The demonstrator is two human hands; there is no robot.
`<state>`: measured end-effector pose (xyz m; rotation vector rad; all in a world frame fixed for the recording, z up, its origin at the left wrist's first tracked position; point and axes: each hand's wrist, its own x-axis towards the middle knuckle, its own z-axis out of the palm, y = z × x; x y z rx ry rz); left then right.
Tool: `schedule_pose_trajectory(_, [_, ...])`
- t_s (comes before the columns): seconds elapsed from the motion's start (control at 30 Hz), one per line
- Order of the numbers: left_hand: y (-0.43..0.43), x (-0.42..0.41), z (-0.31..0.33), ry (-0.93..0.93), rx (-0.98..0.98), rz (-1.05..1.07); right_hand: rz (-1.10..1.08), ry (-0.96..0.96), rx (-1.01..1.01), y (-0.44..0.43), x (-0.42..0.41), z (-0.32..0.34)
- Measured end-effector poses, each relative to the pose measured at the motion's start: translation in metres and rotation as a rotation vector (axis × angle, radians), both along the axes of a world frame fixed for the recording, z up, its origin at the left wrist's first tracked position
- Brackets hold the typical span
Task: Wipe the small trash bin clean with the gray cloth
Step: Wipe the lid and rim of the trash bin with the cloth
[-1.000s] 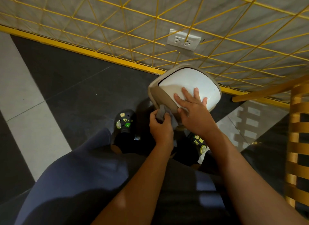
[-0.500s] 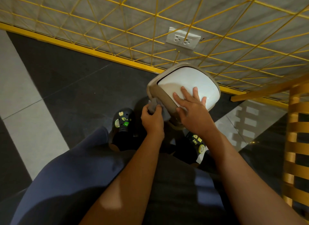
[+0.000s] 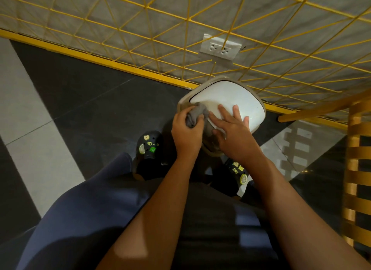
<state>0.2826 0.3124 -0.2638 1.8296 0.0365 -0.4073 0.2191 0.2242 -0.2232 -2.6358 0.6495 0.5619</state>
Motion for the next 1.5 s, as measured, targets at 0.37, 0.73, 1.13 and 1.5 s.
schedule_pose_trajectory(0.37, [0.022,-0.008,-0.004,0.413,-0.084,0.288,0.154,0.07,-0.013,-0.053,0.0,0.026])
schedule_pose_trajectory(0.73, [0.019,-0.005,-0.004,0.376,-0.078,0.268,0.216,0.067,-0.06,-0.067,-0.012,0.003])
schedule_pose_trajectory(1.13, [0.017,0.011,0.008,0.315,-0.106,0.308,-0.269,0.078,-0.258,-0.019,-0.005,0.0])
schedule_pose_trajectory(1.5, [-0.009,0.023,0.015,0.337,-0.045,-0.077,-0.275,0.177,-0.215,-0.02,-0.007,0.005])
